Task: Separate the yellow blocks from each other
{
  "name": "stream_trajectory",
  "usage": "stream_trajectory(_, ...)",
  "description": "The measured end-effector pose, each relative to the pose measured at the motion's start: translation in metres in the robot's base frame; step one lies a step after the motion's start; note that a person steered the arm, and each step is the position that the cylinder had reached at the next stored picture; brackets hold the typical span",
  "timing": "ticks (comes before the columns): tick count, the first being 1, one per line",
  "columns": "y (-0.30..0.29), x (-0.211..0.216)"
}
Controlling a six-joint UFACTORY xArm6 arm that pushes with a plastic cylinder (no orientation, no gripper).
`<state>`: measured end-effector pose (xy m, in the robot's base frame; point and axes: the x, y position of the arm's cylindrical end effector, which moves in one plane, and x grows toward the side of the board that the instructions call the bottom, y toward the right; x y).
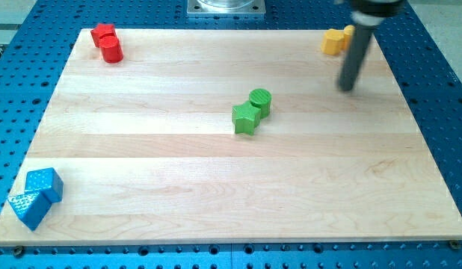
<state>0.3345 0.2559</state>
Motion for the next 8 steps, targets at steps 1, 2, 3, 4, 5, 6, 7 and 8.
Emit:
stream_trajectory(1,0.078,-0.065)
stream_trajectory(2,0.064,-0.119)
stream_trajectory(3,-0.011,-0.123)
stream_trajectory(4,-0.084,-0.107)
stream_trajectory(5,-0.059,-0.109)
stream_trajectory(6,-0.004,-0.102)
stream_trajectory(7,-0.064,-0.094)
stream_trajectory(8,-0.121,-0.081)
